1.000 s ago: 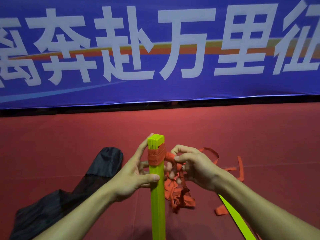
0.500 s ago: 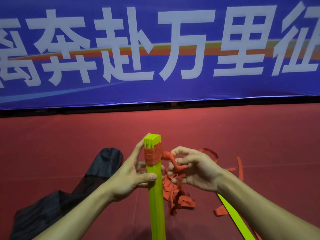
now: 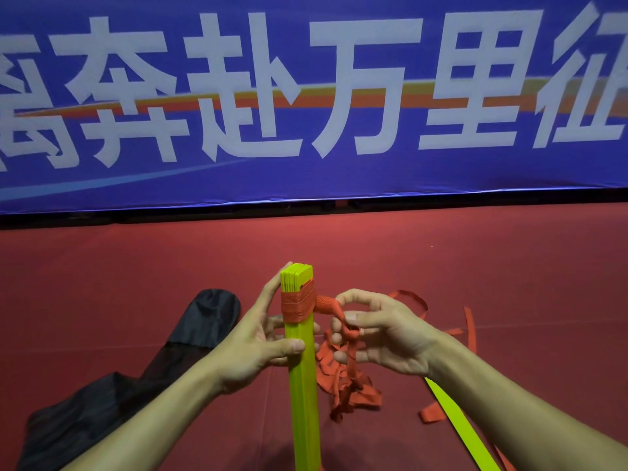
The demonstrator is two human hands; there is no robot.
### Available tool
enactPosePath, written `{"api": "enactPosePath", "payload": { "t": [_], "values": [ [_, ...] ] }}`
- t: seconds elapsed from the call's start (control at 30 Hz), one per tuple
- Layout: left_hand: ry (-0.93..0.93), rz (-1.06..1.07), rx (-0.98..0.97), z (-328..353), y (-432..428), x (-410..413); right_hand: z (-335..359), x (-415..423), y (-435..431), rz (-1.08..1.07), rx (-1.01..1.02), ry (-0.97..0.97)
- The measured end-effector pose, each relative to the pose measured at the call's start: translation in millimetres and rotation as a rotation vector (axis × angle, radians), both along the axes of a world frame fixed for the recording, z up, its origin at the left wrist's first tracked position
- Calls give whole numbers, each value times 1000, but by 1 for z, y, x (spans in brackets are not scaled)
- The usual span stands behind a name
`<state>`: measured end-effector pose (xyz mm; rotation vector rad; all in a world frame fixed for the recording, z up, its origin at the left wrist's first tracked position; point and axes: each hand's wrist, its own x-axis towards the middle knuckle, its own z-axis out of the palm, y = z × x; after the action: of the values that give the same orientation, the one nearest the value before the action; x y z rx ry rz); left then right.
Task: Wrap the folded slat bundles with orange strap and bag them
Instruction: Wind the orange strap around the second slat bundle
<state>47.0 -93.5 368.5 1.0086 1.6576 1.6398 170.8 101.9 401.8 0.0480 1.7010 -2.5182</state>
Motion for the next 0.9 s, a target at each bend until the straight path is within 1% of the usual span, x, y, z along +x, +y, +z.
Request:
{"api": "enactPosePath", "payload": {
  "t": [0.1, 0.3, 0.5, 0.57, 0.67, 0.73, 0.8, 0.9],
  "values": [
    [4, 0, -15, -1, 0, 0, -4, 0, 0, 32, 65, 44],
    [8, -3, 0, 1, -1, 2, -5, -3, 4, -42, 88, 61],
    [0, 9, 11, 1, -1, 1, 0, -2, 3, 35, -26, -16],
    [4, 12, 1, 1, -1, 1, 0, -1, 5, 39, -11, -34],
    [9, 7, -11, 1, -1, 3, -1, -1, 4, -18, 148, -63],
    [27, 21, -24, 1, 1, 5, -3, -3, 3, -122, 271, -62],
    [43, 51, -16, 1, 3, 7, -6, -7, 0, -247, 369, -7],
    [94, 84, 6, 3, 10, 10, -10, -12, -5, -387, 486, 139]
  ]
}}
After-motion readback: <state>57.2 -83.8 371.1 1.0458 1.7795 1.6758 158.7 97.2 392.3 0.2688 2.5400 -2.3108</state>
